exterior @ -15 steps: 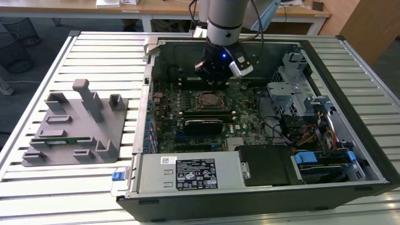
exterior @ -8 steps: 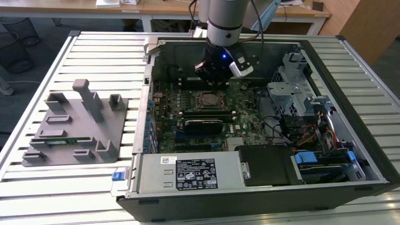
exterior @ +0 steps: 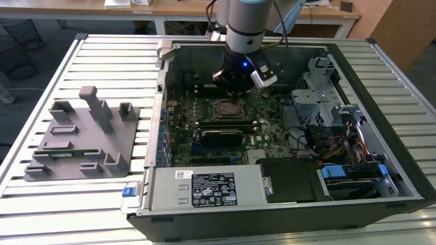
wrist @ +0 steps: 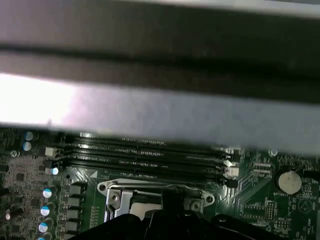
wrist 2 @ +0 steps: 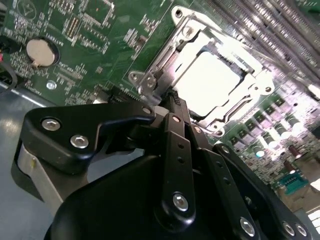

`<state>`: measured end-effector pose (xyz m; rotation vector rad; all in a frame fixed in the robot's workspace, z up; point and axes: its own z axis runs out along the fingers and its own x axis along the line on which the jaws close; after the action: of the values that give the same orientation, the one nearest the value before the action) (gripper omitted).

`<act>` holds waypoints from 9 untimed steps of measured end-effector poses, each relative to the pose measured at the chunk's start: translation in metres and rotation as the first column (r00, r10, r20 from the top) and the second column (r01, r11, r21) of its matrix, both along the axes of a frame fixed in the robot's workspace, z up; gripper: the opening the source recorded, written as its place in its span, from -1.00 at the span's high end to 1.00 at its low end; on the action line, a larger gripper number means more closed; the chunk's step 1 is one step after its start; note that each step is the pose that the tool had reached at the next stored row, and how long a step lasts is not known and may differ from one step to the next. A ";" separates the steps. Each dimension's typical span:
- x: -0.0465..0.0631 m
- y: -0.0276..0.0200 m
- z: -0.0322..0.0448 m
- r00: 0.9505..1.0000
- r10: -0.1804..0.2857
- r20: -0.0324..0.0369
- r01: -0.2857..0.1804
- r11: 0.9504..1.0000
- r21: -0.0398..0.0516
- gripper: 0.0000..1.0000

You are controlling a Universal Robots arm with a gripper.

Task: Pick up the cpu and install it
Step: 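Install the second cpu locking lever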

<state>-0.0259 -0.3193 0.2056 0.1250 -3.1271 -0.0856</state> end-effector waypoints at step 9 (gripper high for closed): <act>0.000 -0.0065 0.0136 1.000 0.000 0.000 0.000 1.000 0.000 0.79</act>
<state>-0.0258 -0.3258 0.2192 0.1249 -3.1271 -0.0863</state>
